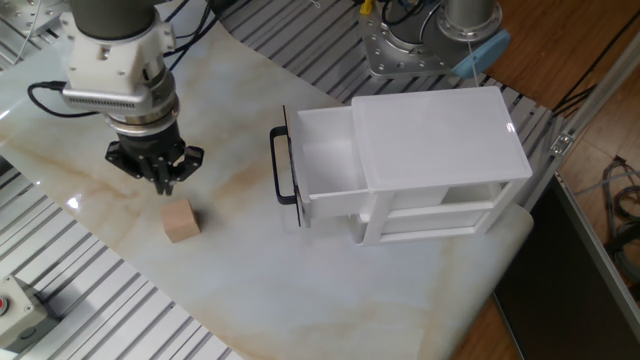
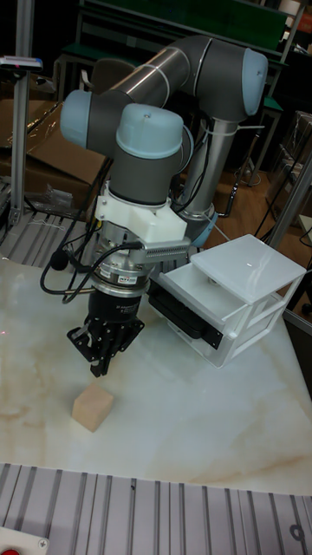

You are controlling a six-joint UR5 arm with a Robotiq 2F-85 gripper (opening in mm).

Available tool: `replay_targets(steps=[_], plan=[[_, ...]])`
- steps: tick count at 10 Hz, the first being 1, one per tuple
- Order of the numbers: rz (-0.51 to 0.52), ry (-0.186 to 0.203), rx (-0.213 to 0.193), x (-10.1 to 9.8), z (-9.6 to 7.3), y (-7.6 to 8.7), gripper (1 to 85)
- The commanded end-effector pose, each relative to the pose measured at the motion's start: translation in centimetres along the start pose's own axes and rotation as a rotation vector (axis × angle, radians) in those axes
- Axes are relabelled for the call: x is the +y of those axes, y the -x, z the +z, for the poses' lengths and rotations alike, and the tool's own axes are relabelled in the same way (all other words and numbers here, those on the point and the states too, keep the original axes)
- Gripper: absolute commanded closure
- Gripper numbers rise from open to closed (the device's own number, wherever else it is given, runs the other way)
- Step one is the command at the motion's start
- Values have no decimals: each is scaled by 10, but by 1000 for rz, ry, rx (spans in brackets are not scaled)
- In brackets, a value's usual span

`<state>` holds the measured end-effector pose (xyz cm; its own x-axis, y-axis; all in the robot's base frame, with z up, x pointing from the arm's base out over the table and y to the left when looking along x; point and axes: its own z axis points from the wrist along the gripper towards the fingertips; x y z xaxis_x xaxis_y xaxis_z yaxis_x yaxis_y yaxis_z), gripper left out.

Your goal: Put things in the drawer

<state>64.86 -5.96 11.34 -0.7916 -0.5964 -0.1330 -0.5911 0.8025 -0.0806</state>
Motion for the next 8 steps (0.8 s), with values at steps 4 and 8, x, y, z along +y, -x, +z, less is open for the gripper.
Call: replay_targets(steps=[4, 8], plan=[[86, -40, -53, -13, -2, 14, 813], [-111, 34, -68, 8, -2, 17, 493]])
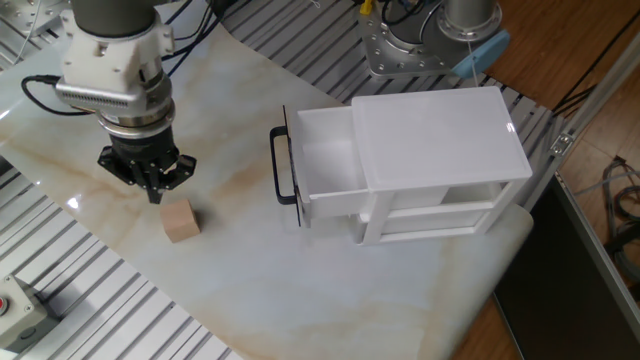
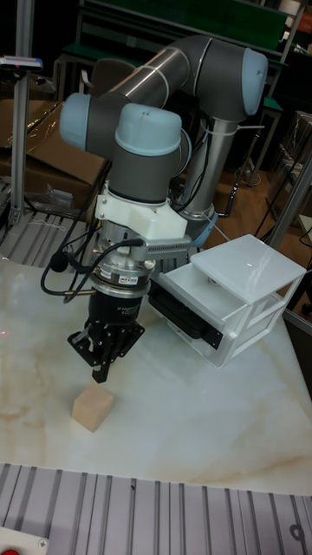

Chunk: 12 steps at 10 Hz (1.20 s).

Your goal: Put things in the drawer

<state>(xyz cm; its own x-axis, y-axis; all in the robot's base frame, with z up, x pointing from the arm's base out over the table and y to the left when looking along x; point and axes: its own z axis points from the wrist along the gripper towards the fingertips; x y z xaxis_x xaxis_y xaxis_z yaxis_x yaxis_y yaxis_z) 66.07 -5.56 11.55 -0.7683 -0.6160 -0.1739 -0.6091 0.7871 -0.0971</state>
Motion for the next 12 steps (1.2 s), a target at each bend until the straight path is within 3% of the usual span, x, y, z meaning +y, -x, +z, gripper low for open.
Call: replay_targets(steps=[1, 3, 4, 6, 12], plan=[[-138, 64, -19, 6, 4, 6, 393], [-157, 84, 2, 6, 16, 4, 347], [-172, 96, -10, 5, 23, 8, 297], [-183, 106, 3, 7, 25, 5, 243], [-171, 97, 28, 3, 33, -1, 240]])
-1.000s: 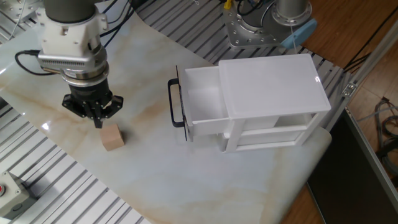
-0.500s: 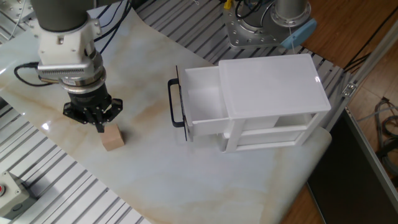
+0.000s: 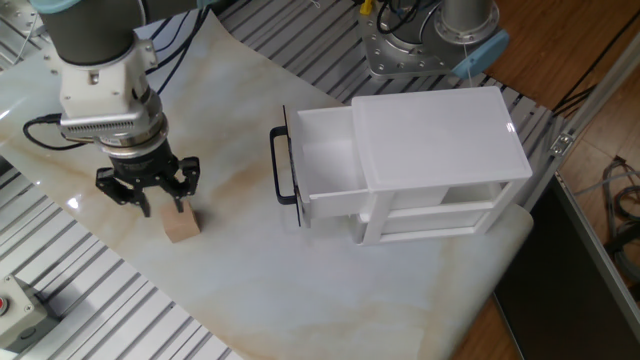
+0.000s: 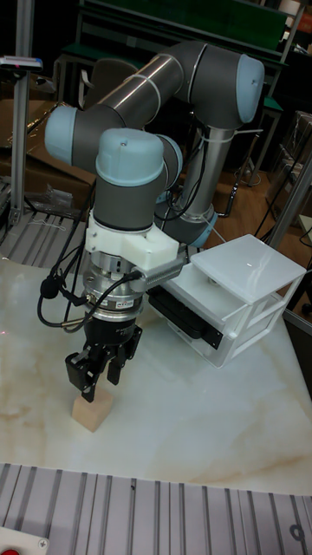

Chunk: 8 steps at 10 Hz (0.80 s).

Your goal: Put things in the drawer

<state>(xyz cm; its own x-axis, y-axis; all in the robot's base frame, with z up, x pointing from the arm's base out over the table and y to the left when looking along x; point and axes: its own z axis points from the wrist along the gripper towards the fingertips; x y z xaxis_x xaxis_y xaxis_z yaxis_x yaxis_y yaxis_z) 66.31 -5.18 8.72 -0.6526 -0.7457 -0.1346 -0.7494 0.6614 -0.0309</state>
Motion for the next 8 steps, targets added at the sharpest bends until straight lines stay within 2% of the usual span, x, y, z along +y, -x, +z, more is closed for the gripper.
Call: replay_targets(steps=[1, 5, 8], plan=[[-2, -2, -8, -3, 11, 0, 240], [-11, -18, -24, -3, 25, -1, 240], [-17, -19, -28, -1, 27, -3, 237]])
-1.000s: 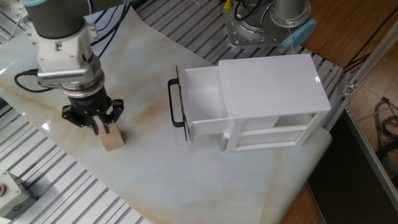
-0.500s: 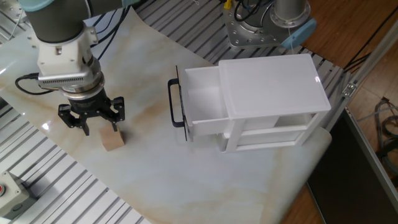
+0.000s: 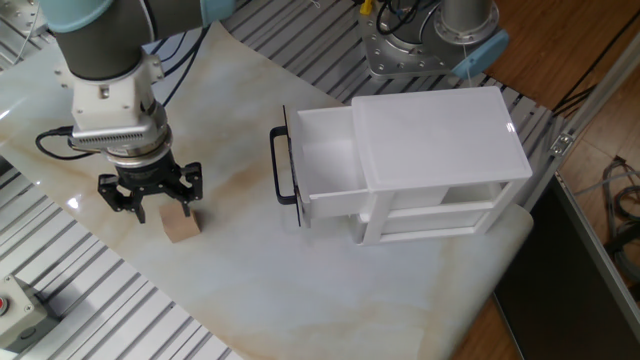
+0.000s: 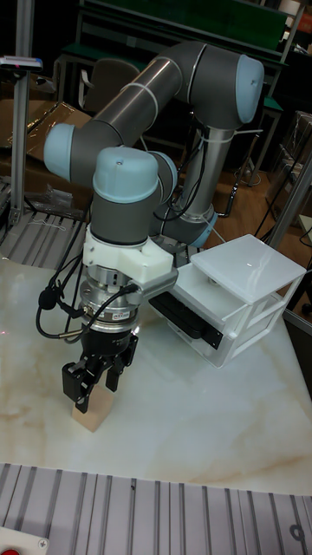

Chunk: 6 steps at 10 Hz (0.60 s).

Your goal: Put things in the drawer

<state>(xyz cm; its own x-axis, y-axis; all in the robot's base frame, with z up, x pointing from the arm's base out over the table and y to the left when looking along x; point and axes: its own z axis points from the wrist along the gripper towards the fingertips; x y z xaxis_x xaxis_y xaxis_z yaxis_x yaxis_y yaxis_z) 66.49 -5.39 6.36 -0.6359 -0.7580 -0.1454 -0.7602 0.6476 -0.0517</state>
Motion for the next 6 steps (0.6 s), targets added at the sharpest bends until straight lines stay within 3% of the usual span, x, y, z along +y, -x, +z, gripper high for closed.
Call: replay_targets(steps=[1, 6], plan=[[3, -3, -17, 2, 5, -1, 237], [11, 7, -26, 9, 8, -7, 237]])
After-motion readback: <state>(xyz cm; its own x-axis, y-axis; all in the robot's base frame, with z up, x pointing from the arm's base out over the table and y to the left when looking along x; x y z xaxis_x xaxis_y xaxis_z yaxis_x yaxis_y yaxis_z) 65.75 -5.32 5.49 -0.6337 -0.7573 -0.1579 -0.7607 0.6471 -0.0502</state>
